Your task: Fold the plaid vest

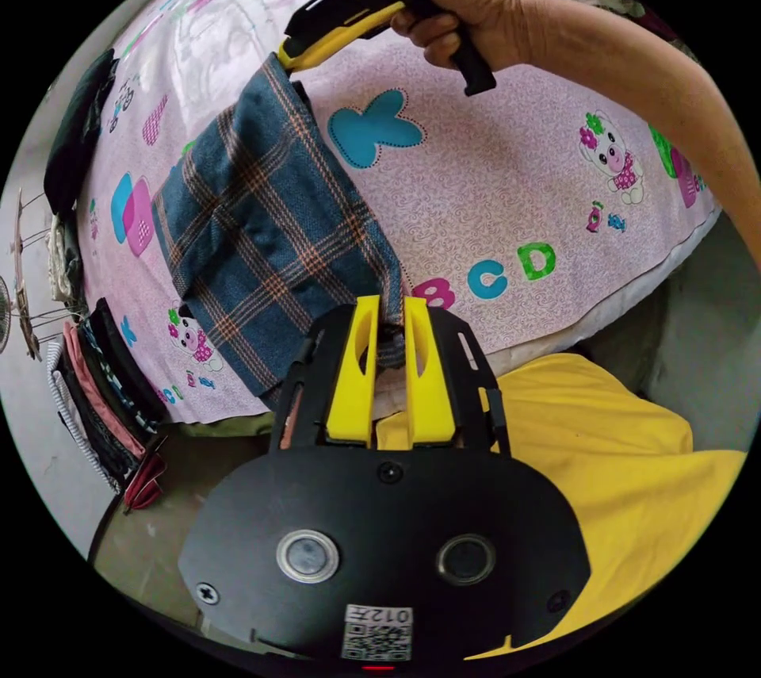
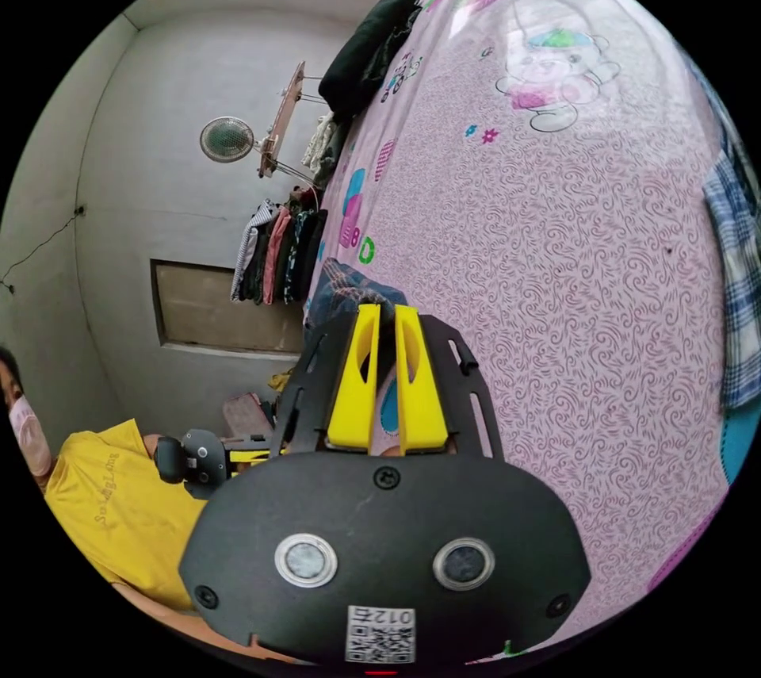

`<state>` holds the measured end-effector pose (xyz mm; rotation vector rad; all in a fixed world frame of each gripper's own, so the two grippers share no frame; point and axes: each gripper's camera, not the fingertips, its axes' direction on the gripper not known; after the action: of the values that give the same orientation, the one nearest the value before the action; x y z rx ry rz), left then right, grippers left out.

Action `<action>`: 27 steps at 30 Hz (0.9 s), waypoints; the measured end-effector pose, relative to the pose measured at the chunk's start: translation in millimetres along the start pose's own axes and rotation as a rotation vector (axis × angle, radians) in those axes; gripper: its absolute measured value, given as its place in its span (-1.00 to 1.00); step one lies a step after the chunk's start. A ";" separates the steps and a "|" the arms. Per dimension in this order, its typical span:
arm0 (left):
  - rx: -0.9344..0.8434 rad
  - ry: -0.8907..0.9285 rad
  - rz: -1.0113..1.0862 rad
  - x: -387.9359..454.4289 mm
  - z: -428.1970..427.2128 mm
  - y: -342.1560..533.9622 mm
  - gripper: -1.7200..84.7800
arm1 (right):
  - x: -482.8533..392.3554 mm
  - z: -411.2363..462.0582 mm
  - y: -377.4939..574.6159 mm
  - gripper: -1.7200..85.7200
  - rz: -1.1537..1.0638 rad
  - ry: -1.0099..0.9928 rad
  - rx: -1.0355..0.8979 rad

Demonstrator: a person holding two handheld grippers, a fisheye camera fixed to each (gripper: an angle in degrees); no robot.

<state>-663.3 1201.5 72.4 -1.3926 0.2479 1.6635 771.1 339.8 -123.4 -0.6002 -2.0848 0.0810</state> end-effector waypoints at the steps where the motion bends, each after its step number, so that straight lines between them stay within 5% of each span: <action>1: -0.005 -0.004 0.000 1.7 3.3 -1.8 -0.89 | 1.3 -3.1 2.7 -0.93 0.009 0.008 -0.005; 12: 0.019 -0.038 0.091 -4.5 39.4 2.3 -0.84 | -41.8 -62.3 37.1 -0.94 -0.011 0.289 0.129; 17: 0.029 -0.040 0.123 -22.8 46.1 10.2 -0.84 | -98.9 -8.6 34.9 -0.95 -0.201 0.272 0.048; 22: 0.051 0.016 0.132 -57.1 45.8 21.0 -0.84 | -87.9 49.8 35.4 -0.96 -0.108 0.495 -0.069; 27: 0.132 0.215 0.085 -126.2 34.5 52.5 -0.87 | -87.1 66.4 46.6 -0.96 -0.078 0.513 -0.076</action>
<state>-733.5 1130.8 172.2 -1.4778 0.5373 1.5359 774.0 353.3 -241.6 -0.5194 -1.6139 -0.1814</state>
